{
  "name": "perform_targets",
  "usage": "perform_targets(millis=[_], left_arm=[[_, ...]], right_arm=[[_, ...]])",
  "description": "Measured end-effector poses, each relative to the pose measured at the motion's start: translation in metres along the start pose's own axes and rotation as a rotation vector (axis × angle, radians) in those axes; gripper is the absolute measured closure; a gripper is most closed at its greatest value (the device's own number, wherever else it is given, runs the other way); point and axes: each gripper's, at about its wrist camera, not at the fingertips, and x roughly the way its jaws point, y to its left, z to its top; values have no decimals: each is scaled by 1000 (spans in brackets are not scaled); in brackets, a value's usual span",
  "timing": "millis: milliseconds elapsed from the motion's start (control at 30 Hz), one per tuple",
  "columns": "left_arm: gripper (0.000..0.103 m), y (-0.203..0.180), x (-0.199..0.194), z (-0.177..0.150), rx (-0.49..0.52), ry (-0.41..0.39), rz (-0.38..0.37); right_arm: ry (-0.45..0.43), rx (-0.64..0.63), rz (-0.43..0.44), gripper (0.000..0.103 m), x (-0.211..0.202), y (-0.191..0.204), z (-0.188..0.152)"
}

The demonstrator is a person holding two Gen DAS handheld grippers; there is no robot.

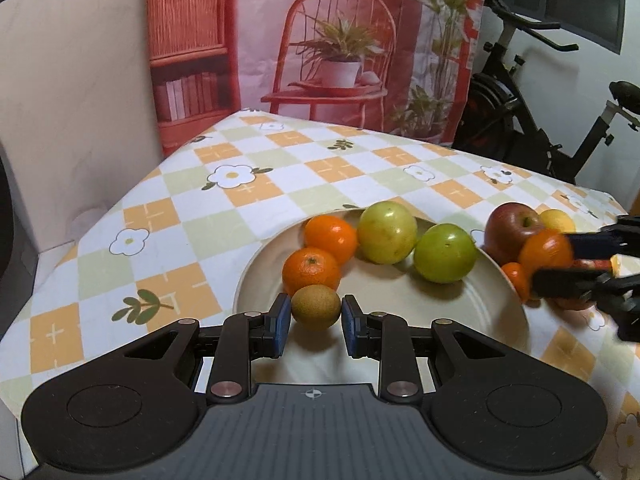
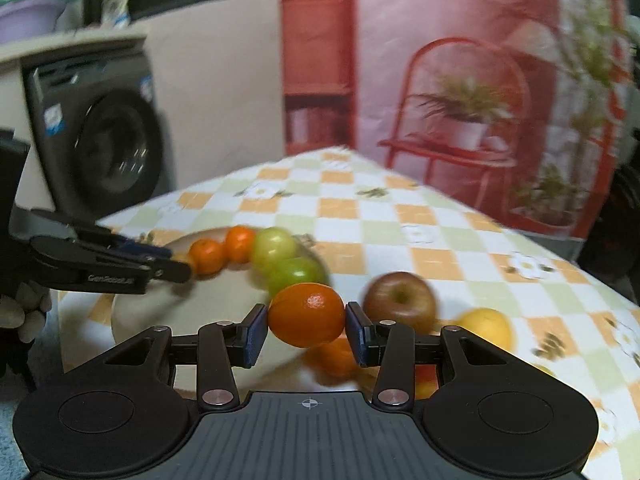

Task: Organize fruits
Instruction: 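Lower the kiwi onto the plate with the left tool while the right tool places the tangerine, then open both tools and move them back toward a red apple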

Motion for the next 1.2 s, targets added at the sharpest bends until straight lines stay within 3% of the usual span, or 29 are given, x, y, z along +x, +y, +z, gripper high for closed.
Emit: perform_targets(millis=[200,467,967,1100,1200], left_arm=[[74,7,8,-2,-21,5,5],[73,14,11,-3,-50,-3,10],[72,10,12,-4,-50,-10,19],[64,12,9,-3,-66,-14,18],[63,9,3,-1,-72,-30,26]], right_arm=[[108,-50,22,64,38,16,2],[147,-85,18,64,57,19,2],[130,-110,-11,64,65,20,4],[75,-78,-7,62,51,18,4],[32,-48,-7,62,37,14,3]])
